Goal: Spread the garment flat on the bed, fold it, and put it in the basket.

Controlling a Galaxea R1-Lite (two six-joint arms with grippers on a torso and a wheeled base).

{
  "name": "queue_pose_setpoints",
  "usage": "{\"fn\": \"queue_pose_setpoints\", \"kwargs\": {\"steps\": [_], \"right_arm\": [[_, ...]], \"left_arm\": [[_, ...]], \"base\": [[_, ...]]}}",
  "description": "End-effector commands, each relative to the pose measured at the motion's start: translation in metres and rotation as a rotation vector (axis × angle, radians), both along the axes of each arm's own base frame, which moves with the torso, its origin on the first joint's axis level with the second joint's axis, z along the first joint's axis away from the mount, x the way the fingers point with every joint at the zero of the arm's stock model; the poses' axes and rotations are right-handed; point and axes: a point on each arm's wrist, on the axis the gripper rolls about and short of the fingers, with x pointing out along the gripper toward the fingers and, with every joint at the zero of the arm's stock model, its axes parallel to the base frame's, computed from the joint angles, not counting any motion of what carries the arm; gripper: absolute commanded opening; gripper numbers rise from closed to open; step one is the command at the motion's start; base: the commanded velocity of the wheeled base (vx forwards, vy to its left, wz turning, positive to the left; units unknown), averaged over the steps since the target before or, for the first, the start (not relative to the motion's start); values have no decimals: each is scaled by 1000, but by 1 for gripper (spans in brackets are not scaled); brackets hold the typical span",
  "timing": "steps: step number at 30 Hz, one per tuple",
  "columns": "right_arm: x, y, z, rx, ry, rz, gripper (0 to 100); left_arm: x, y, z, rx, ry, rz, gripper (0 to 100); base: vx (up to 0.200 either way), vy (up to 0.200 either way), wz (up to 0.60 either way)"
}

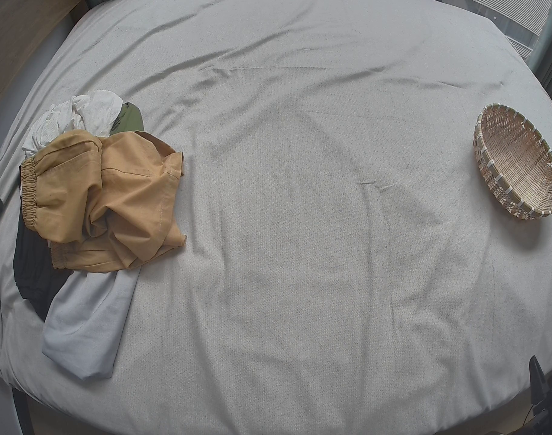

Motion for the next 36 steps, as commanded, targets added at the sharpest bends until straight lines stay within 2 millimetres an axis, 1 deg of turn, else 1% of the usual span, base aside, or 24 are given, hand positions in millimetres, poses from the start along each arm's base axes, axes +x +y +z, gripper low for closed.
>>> {"fn": "queue_pose_setpoints", "kwargs": {"steps": [1, 4, 6, 8, 10, 14, 18, 21, 23, 25, 31, 32, 33, 34, 36], "right_arm": [[1, 0, -5, 0, 15, 0, 100], [1, 0, -5, 0, 15, 0, 100], [1, 0, -5, -2, 15, -2, 100], [1, 0, -5, -3, 15, 0, 100], [1, 0, -5, -5, 15, 0, 100], [1, 0, -5, -3, 15, 0, 100], [1, 0, -5, -3, 15, 0, 100], [1, 0, -5, -3, 17, 0, 100], [1, 0, -5, -3, 15, 0, 100], [1, 0, -5, -2, 15, 0, 100], [1, 0, -5, 6, 15, 0, 100], [1, 0, -5, 6, 15, 0, 100], [1, 0, -5, 9, 15, 0, 100], [1, 0, -5, 9, 15, -2, 100], [1, 0, -5, 9, 15, -2, 100]], "left_arm": [[42, 38, 3, -43, 106, 46, 100], [53, 56, 0, -57, 116, 29, 100], [67, 69, -4, -66, 122, 12, 100], [73, 73, -6, -68, 121, 4, 100], [86, 81, -9, -71, 122, -2, 100], [104, 92, -12, -86, 126, -34, 100], [113, 96, -12, -121, 123, -98, 100], [123, 97, -8, -150, 114, -165, 100], [130, 100, -8, -160, 120, -178, 100], [140, 106, -14, -158, 135, -179, 100], [166, 123, -23, -117, 80, -179, 100], [167, 123, -24, -114, 77, -179, 100], [173, 123, -25, -112, 62, -192, 100], [174, 122, -25, -113, 60, -195, 100], [180, 113, -27, -134, 63, -233, 100]], "base": [[0, 0, 0], [0, 0, 0], [0, 0, 0], [0, 0, 0], [0, 0, 0], [0, 0, 0], [0, 0, 0], [0, 0, 0], [0, 0, 0], [0, 0, 0], [0, 0, 0], [0, 0, 0], [0, 0, 0], [0, 0, 0], [0, 0, 0]]}}
